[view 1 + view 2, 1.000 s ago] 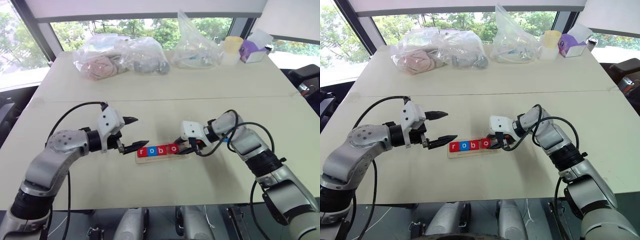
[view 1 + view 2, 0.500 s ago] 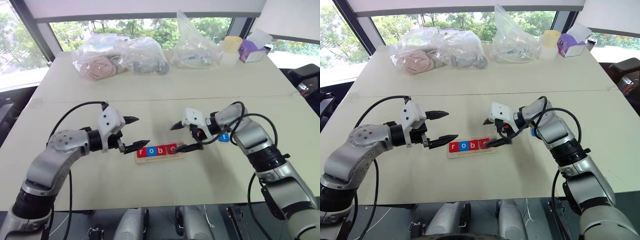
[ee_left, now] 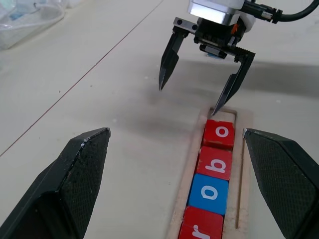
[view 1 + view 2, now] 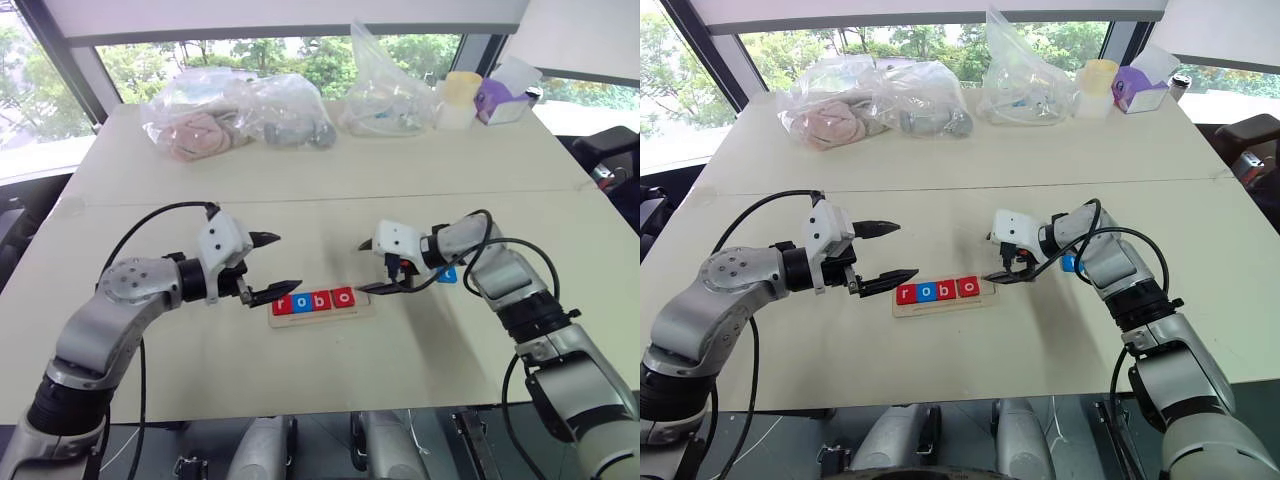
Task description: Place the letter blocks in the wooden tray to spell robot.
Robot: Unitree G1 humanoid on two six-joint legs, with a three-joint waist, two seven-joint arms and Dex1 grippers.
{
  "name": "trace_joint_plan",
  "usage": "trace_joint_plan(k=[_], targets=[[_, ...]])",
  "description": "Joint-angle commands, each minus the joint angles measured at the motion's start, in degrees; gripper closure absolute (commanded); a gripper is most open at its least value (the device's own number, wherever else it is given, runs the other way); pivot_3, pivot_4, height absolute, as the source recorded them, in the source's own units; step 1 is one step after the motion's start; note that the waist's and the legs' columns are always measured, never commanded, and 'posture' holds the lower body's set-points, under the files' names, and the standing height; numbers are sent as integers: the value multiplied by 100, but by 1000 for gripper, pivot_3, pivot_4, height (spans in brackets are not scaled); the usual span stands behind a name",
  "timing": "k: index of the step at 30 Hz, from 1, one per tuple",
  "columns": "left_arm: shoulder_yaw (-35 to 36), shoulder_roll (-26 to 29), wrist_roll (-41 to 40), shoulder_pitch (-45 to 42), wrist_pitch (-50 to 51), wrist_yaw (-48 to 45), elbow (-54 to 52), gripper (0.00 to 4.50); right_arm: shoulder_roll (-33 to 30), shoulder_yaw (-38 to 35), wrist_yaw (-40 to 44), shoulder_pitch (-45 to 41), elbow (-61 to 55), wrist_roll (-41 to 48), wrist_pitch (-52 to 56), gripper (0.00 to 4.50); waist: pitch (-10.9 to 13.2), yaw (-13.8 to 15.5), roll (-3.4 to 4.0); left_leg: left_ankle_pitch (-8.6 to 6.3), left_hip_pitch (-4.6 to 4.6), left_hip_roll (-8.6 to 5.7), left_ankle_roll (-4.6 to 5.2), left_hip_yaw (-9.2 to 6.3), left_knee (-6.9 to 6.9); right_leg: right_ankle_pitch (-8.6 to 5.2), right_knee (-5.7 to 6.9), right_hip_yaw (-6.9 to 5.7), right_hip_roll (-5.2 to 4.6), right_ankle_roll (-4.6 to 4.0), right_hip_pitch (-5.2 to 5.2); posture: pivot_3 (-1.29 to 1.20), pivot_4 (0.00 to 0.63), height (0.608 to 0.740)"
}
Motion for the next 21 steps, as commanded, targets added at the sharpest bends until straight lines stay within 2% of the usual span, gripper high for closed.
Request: trace_joint_plan(k=[1, 16, 21], targets=[[87, 34, -9, -70, -69, -8, -53, 0, 65, 21, 1, 89, -232, 0, -53, 80, 0, 0, 0, 0, 0, 0, 0, 0, 0, 0, 0, 0, 0, 0, 0, 0, 150, 725], [55, -7, 1, -77, -96, 3, -18, 0, 230, -76, 23, 106, -656, 173, 382, 80, 0, -1, 0, 1, 1, 0, -1, -1, 0, 0, 2, 0, 0, 0, 0, 0, 150, 725], [8, -29, 20, -123, -131, -30, 42, 0, -60, -40, 13, 180, -855, -19, 290, 80, 0, 5, 0, 1, 1, 0, -1, -1, 1, 0, 2, 0, 0, 0, 0, 0, 150, 725]])
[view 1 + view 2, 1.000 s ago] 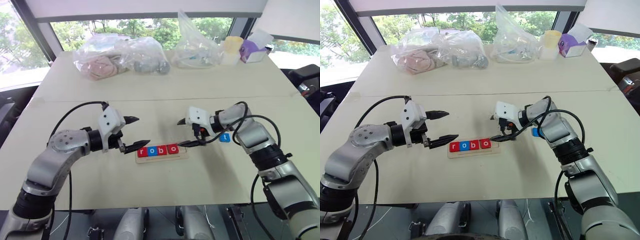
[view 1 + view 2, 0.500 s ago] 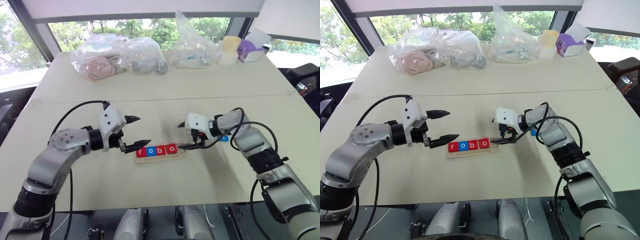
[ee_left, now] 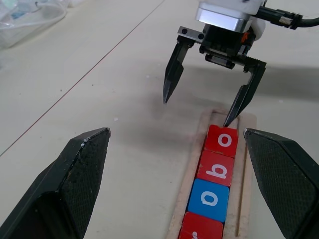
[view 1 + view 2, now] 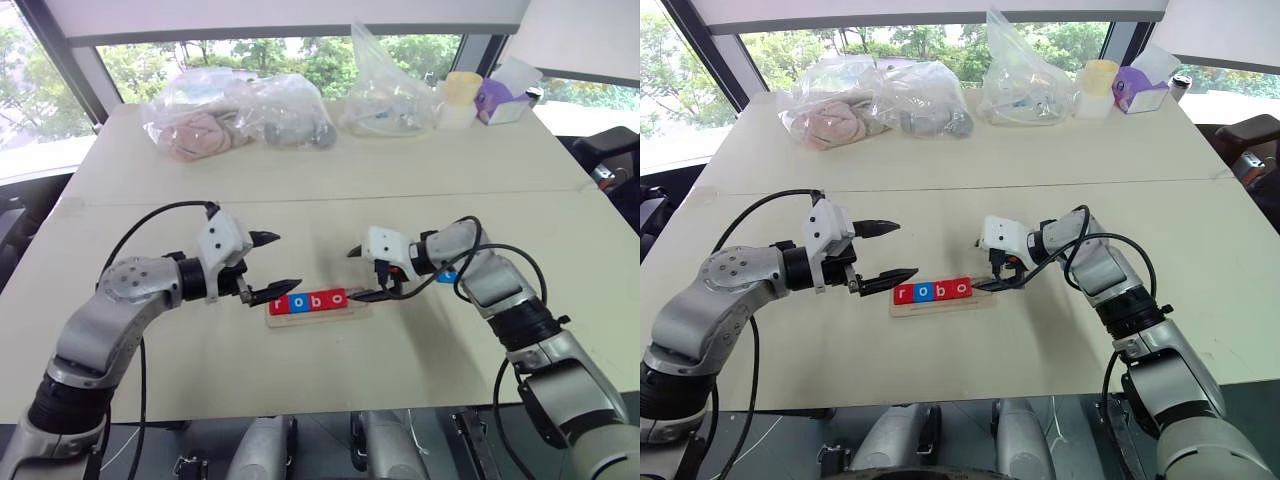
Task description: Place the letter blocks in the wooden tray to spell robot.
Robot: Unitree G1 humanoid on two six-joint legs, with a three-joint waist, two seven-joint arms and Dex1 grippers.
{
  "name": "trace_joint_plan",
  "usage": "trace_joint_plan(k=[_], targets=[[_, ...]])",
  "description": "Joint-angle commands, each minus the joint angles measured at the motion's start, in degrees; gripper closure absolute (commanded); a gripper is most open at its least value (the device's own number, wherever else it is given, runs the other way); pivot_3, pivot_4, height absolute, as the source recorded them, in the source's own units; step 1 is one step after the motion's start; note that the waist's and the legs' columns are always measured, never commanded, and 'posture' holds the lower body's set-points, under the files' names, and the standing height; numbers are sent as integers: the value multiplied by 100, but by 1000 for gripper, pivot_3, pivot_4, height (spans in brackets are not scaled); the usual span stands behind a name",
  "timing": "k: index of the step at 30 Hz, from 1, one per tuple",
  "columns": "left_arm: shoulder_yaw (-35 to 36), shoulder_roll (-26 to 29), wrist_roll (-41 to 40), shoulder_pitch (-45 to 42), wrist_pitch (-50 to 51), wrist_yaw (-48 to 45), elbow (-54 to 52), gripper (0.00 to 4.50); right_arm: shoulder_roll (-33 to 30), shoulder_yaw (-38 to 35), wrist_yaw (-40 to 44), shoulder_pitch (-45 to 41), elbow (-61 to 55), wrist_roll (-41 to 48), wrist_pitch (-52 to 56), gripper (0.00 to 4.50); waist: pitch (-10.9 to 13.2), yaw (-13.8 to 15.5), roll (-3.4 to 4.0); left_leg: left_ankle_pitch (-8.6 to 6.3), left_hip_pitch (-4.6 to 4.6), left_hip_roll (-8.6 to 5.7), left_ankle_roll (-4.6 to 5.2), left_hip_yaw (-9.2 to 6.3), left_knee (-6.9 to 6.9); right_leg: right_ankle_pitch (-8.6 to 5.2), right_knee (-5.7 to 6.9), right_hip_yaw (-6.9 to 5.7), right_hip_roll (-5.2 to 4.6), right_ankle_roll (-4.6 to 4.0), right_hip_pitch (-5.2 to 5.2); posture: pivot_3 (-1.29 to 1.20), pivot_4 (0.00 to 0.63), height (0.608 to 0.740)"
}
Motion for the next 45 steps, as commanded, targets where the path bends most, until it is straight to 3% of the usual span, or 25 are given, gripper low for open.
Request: trace_joint_plan(k=[1, 6, 15, 23, 26, 32, 45], targets=[[26, -5, 15, -105, -130, -37, -24, 0, -291, -113, 19, 19, -322, -68, -90, 80, 0, 14, 0, 0, 0, 0, 0, 0, 0, 0, 0, 0, -1, 0, 0, 0, 150, 725], [10, -8, 41, -144, -194, -83, 58, 0, -924, -680, 165, 213, -1024, 344, 482, 80, 0, 44, 0, 0, -2, 0, 0, 1, 0, 0, -2, -1, -2, 0, 0, 0, 150, 725], [-16, -76, 95, -119, -302, -123, 127, 0, -765, -1920, -1567, 553, -1523, 539, 2234, 80, 0, 43, 0, 0, -1, 2, 0, -1, -1, 0, 0, 1, -3, -3, -1, 0, 150, 725], [-103, -122, 144, -222, -422, -241, 296, 0, 521, -3166, -3910, 1099, -3054, 387, 5683, 80, -2, 46, 2, 0, -6, 2, 0, -1, -1, -2, -1, 4, -8, -8, -6, 0, 150, 725], [-129, -145, 160, -234, -442, -262, 320, 0, 821, -3248, -4465, 1292, -3706, 251, 6393, 80, -2, 44, 4, 0, -10, 2, 0, -2, -2, 0, 3, 3, -6, -6, -13, 0, 150, 725], [-210, -248, 211, -318, -466, -298, 408, 0, 1364, -3276, -5311, 1651, -4209, 60, 7074, 80, -3, 37, 4, 0, -10, 2, 0, -1, -2, 0, 3, 3, -4, -7, -13, 0, 150, 725], [-225, -306, 248, -410, -503, -312, 493, 0, 1899, -3557, -5805, 1665, -3633, 251, 6982, 80, -5, -13, 2, 1, 0, 2, 2, 2, 0, 1, 7, -4, 12, -3, -2, 0, 150, 725]])
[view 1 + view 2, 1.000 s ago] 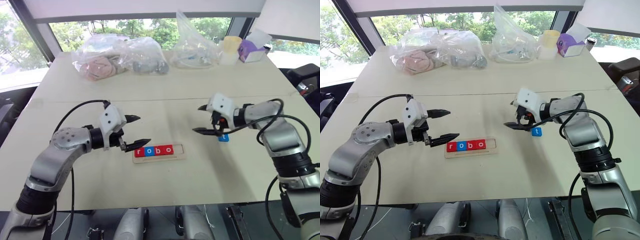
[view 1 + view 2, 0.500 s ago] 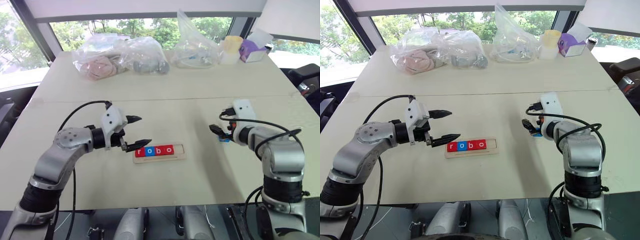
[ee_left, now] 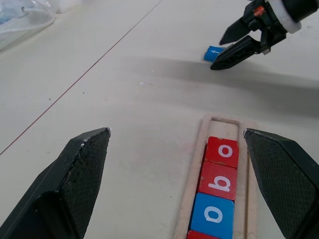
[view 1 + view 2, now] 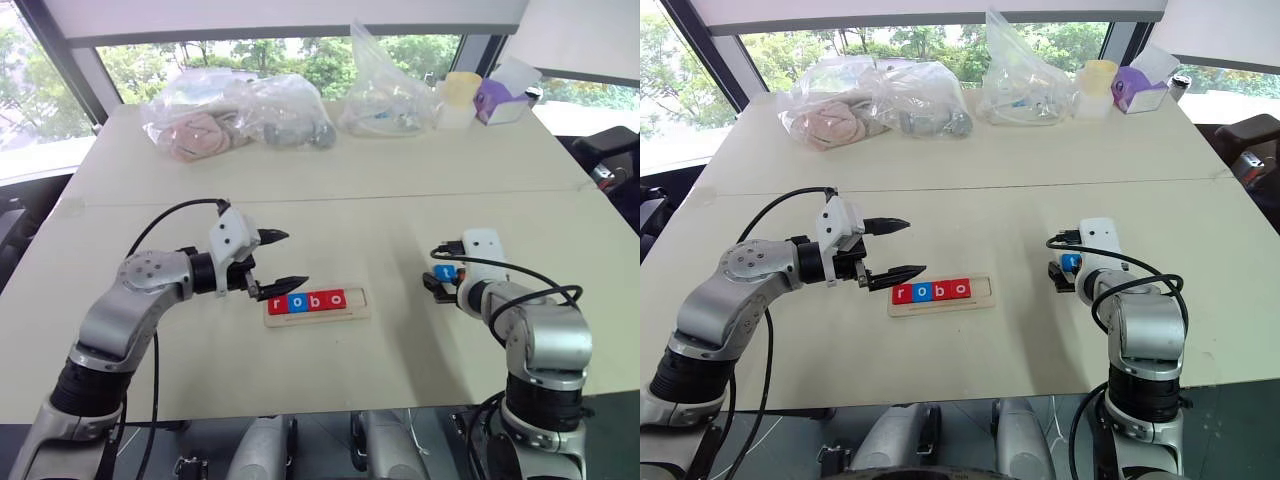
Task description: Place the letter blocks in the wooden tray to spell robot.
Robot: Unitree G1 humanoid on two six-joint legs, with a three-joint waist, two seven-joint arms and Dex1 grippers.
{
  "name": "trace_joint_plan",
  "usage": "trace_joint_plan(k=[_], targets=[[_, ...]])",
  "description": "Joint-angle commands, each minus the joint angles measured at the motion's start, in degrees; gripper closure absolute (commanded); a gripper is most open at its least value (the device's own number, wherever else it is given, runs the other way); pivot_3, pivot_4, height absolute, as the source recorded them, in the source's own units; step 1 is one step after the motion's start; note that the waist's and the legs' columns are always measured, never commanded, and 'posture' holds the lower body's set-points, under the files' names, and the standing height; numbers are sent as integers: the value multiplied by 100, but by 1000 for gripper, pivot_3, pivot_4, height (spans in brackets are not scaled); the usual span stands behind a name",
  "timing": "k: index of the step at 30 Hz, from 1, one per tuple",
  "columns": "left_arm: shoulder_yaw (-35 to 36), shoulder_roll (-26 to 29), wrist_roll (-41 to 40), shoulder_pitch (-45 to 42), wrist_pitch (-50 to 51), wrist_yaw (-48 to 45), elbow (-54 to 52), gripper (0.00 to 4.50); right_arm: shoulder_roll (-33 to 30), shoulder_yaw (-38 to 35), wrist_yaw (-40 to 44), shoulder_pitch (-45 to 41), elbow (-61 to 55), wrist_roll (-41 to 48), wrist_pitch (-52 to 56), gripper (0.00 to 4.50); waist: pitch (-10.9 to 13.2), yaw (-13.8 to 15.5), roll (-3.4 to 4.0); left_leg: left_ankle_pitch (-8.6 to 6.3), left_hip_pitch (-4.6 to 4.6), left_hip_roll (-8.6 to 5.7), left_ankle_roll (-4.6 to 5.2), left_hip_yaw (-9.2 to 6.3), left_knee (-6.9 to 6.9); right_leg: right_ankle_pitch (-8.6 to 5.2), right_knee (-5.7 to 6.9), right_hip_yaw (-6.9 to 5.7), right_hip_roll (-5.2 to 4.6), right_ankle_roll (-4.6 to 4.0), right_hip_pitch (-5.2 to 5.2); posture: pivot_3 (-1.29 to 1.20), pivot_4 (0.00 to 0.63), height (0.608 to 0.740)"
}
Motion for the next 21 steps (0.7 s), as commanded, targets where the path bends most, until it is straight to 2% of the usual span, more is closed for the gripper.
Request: trace_joint_plan(k=[1, 3, 6, 10, 14, 21], targets=[[36, -3, 24, -72, -116, 14, -135, 0, 98, -233, -129, -139, 203, 64, -66, 80, -1, -7, 0, 0, 2, 0, 0, 0, 1, 0, 0, 0, 2, 0, 2, 0, 150, 725], [49, -8, 22, -55, -98, 36, -164, 0, 178, -293, -161, -204, 282, 107, -47, 80, -1, -11, -1, 0, 3, 0, 0, 0, 2, 0, 1, 0, 3, -1, 4, 0, 150, 725], [59, -1, 21, -30, -92, 56, -188, 0, 152, -140, -142, -220, 327, 192, -53, 911, -2, -32, -1, 0, 4, 0, 0, 0, 2, 0, 2, 0, 3, -1, 4, 0, 150, 725], [61, 3, -2, -6, -71, 84, -226, 0, 58, 87, -71, -171, 195, 306, 97, 2957, -2, -85, -1, 0, 4, 0, 1, -1, 1, 0, 2, 0, 1, 0, 4, 0, 150, 725], [59, 1, -16, 20, -61, 94, -246, 0, 19, 262, 28, -68, -343, 543, 628, 2957, -2, -91, -1, 0, 3, 1, 1, -2, -1, 0, 2, 0, 0, 0, 2, 0, 150, 725], [14, -20, -29, 19, -67, 61, -221, 0, 162, 276, 3, 551, -1584, 1535, 673, 2957, -2, -89, -1, 0, 2, 3, 1, -7, -3, 1, 1, 0, 0, 2, 2, 0, 150, 725]])
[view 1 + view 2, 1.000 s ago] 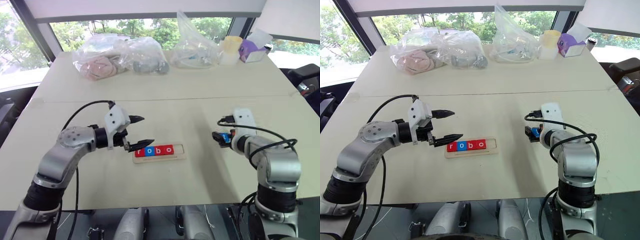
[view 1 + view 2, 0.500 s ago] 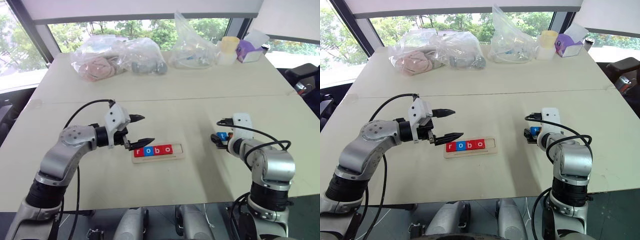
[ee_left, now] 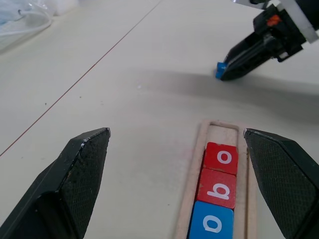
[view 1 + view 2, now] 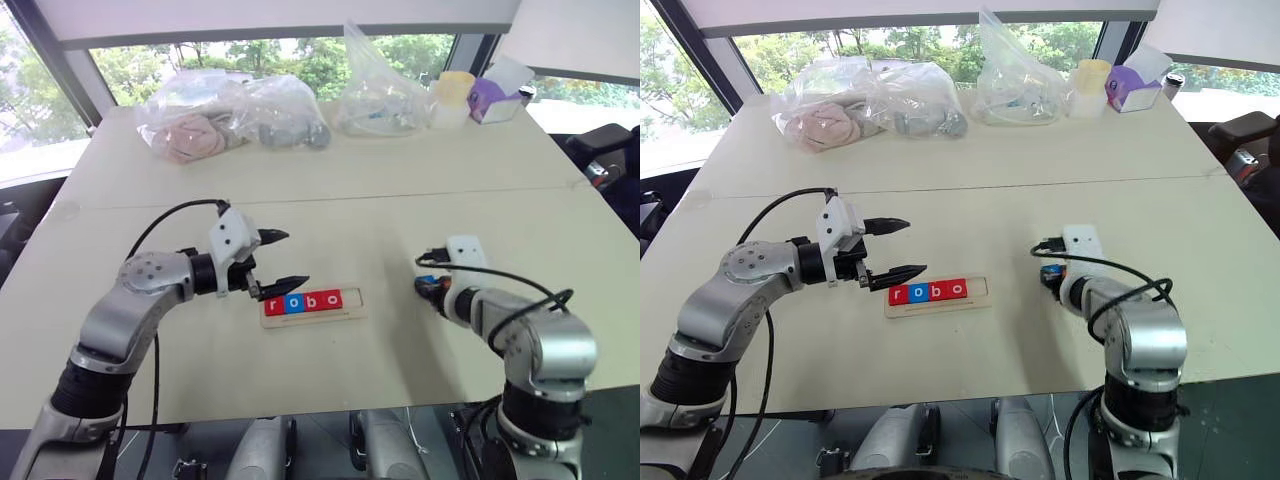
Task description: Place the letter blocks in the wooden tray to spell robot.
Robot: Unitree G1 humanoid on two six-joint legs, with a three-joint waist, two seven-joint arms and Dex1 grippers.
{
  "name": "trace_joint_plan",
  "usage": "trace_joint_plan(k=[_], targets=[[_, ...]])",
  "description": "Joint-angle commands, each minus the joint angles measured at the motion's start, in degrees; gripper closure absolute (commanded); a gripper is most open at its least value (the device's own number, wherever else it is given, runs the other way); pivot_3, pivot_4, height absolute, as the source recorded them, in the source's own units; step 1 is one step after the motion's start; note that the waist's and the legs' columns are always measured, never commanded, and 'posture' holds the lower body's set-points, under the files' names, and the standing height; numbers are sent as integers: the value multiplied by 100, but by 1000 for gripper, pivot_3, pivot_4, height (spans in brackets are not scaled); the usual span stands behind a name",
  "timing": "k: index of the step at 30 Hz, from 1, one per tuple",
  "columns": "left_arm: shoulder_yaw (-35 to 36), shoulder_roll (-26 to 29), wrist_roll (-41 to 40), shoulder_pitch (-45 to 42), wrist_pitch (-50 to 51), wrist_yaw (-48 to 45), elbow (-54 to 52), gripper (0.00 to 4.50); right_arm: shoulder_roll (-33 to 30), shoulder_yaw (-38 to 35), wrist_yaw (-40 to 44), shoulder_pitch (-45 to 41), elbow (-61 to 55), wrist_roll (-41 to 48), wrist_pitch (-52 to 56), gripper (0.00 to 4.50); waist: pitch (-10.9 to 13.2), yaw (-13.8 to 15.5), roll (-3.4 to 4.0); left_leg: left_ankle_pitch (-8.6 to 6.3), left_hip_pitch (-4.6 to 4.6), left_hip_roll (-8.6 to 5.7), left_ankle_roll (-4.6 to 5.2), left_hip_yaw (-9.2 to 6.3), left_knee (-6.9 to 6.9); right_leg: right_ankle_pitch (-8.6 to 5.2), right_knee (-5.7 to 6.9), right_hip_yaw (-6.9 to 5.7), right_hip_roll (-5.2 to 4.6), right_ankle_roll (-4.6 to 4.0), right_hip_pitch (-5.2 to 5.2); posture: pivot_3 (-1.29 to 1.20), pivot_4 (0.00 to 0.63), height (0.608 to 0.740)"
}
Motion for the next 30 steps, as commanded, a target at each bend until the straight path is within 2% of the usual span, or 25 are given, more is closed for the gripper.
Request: trace_joint_plan(k=[1, 18, 21, 24, 26, 28, 30], targets=[[3, -10, -18, -44, -83, -36, -164, 0, 146, -6, -224, 179, -664, 550, 41, 2957, 0, 2, 0, 0, 0, 0, 0, 0, 0, 0, 0, 0, 0, 0, 0, 0, 150, 725], [-61, -27, 51, -111, -174, -203, -43, 0, 21, -373, -2250, 539, -631, 2501, 41, 2957, 0, 4, 0, 0, -2, 0, 0, 0, 0, -2, -3, 2, -2, -3, -1, 0, 150, 725], [-77, -42, 52, -119, -171, -188, -46, 0, -110, -414, -2496, 480, -523, 3039, 41, 1791, 0, 5, 0, 0, -3, 0, 0, 0, 0, -3, -3, 2, -2, -3, -1, 0, 150, 725], [-80, -41, 53, -111, -172, -179, -50, 0, -519, -385, -2467, 315, -350, 3778, 41, 237, 1, 3, 1, 0, -3, 0, 0, 0, 0, -3, -4, 2, -2, -2, -1, 0, 150, 725], [-75, -34, 55, -97, -180, -183, -48, 0, -1208, -292, -2089, 91, -180, 4384, 41, 106, 2, 3, 2, 0, -3, 0, 1, 3, 1, -3, -6, 1, -2, -3, 0, 0, 150, 725], [-76, -36, 58, -109, -195, -192, -20, 0, -2108, -265, -1238, -393, 33, 4803, 41, 106, 5, 5, 3, 0, -4, 0, 2, 6, 3, -10, -12, -2, -1, -14, 2, 0, 150, 725], [-71, -33, 62, -143, -220, -218, 38, 0, -2958, -79, -243, -708, 74, 4757, -344, 106, 5, 6, 3, -1, -4, 0, 3, 7, 4, -11, -14, -3, -1, -16, 5, 0, 150, 725]])
